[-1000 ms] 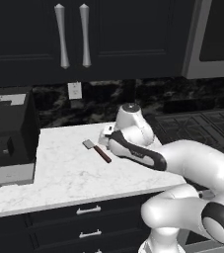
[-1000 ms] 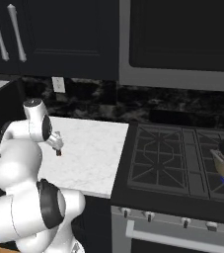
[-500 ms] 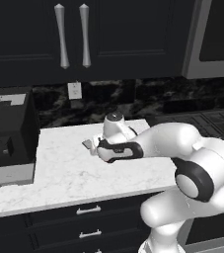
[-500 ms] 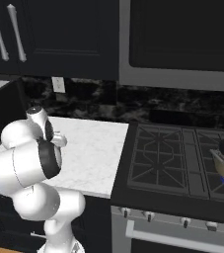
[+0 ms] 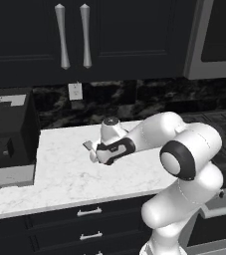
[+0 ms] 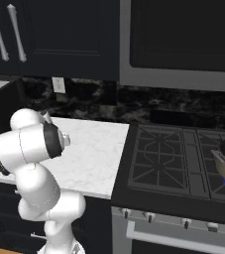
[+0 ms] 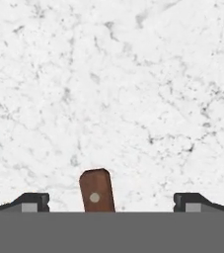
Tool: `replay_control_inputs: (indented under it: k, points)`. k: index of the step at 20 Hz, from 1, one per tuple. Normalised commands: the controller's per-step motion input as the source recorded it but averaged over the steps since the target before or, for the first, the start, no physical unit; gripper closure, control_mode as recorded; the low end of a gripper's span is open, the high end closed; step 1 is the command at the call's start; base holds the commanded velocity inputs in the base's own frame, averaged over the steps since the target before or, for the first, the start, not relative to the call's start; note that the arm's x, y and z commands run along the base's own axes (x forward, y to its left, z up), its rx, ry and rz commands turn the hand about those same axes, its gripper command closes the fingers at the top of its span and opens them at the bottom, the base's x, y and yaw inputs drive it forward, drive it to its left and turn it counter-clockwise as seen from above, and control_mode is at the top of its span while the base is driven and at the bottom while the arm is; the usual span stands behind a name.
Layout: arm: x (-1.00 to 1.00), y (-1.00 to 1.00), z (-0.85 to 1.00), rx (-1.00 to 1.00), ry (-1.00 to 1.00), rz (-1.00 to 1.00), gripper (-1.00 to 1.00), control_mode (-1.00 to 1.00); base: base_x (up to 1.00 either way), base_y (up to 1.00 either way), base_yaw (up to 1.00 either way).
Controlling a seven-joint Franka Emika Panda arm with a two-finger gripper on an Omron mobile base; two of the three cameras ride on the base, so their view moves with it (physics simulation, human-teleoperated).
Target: Put the potato and lime in the pot. Retrieve the spatula and lightly stir the vegetables in the pot.
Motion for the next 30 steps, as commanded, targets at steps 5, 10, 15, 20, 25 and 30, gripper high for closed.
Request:
replay_control_inputs:
  k: [5,10,15,20,25,30]
  points:
    - [0.01,-0.20,-0.34,0.00,0.00,0.20,-1.00,-1.00,0.00,0.00,0.00]
    - [0.12,-0.07,-0.26,0.03,-0.03,0.16,-1.00,-1.00,0.00,0.00,0.00]
    - [0.36,0.00,-0.10,0.05,0.00,0.13,-1.00,-1.00,0.00,0.00,0.00]
    - [0.24,0.00,-0.11,0.04,0.00,0.08,-1.00,-1.00,0.00,0.00,0.00]
    - [-0.01,0.00,-0.40,0.03,0.00,0.02,1.00,-1.00,0.00,0.00,0.00]
    - [-0.01,0.00,-0.36,0.05,0.00,0.00,1.00,-1.00,0.00,0.00,0.00]
